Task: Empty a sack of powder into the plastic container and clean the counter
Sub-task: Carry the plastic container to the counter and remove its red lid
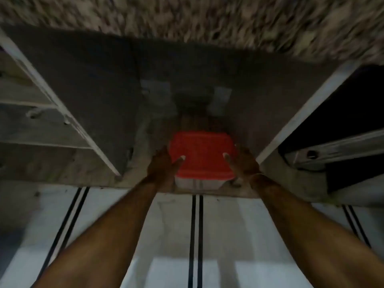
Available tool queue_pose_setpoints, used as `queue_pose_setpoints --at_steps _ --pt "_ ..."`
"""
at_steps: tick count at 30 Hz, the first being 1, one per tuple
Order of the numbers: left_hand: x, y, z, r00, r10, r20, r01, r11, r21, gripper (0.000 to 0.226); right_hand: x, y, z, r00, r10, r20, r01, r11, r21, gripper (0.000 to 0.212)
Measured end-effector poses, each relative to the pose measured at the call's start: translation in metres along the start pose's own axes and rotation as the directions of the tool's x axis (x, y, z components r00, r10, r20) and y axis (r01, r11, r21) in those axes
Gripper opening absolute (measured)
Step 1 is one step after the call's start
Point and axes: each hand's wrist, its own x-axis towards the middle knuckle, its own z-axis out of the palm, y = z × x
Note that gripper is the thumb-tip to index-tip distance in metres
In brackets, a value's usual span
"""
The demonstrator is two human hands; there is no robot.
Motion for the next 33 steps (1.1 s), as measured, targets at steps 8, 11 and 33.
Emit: queue_pose_setpoints --at_steps 8,11,33 --pt "0.075 -0.049 0.067 0.98 -0.154 0.123 0.183 0.943 -0.277 0.085 0.06 0.035 0.06 0.986 0.161 -0.051 -0.147 0.965 0.216 0.091" --pt "0.081 -0.057 0.067 0.984 -0.141 0.108 0.168 0.938 -0.302 0.084 0.061 0.041 0.065 0.984 0.17 -0.058 -0.139 0.924 0.357 0.089" --pt "-0.265 0.198 -0.244 0.961 -0.26 -0.088 0.24 0.952 -0.19 0.084 -0.3 -0.191 -0.243 0.94 0.338 -0.052 -0.278 0.843 0.46 0.068"
